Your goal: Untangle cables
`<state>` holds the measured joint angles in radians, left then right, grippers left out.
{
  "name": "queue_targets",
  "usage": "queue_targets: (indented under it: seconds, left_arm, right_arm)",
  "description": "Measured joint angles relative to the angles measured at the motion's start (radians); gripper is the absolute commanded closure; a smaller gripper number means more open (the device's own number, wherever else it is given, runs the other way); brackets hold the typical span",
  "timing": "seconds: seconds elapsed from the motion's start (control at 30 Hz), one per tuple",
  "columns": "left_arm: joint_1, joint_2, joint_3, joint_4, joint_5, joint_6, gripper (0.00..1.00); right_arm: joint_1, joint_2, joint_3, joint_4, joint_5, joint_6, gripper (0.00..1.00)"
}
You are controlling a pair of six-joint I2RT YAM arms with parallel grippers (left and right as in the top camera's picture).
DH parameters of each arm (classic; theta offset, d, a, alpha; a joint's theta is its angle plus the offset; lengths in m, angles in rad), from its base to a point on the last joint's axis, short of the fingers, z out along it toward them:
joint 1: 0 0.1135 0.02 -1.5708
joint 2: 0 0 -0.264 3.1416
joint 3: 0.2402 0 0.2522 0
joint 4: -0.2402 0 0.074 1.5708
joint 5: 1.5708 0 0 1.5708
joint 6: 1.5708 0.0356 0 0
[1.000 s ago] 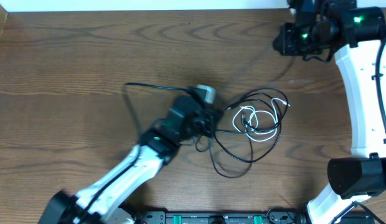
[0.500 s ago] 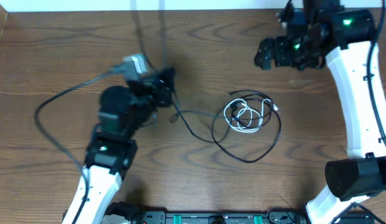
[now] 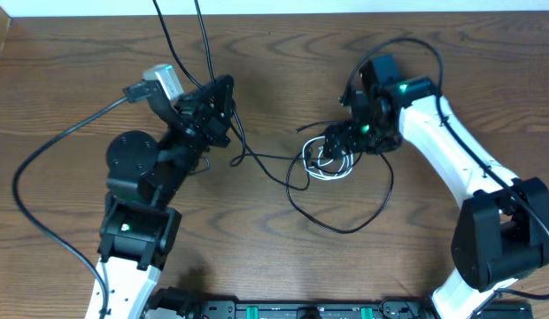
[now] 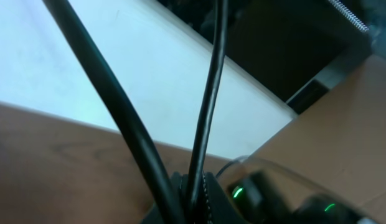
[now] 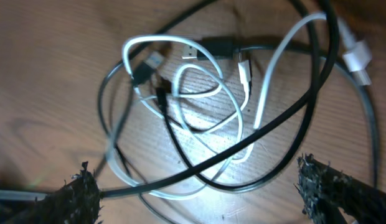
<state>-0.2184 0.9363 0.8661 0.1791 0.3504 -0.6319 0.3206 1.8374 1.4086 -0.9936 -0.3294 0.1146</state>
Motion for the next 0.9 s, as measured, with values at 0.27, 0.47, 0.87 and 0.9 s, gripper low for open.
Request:
queue_targets:
  seconds: [0.27,0.47,0.87,0.9]
  left_arm:
    - [0.071,-0.029,0.189,0.000,0.010,0.019,0.92]
    - [0.195,-0.055,0.313,-0.050,0.010,0.034,0.93]
    - [0.230,0.090,0.335,-0.439,0.072,-0.019,0.92]
    - [0.230,0.122,0.335,-0.452,0.085,-0.026,0.92]
  right_arm:
    - [-0.003,0.000,-0.138,0.110,0.103,0.077,0.01]
    - [-0.007,0.000,-0.167,0.157,0.194,0.106,0.01]
    - [-0.007,0.000,-0.175,0.151,0.138,0.114,0.01]
    - [-0.007,0.000,-0.175,0.151,0.132,0.114,0.01]
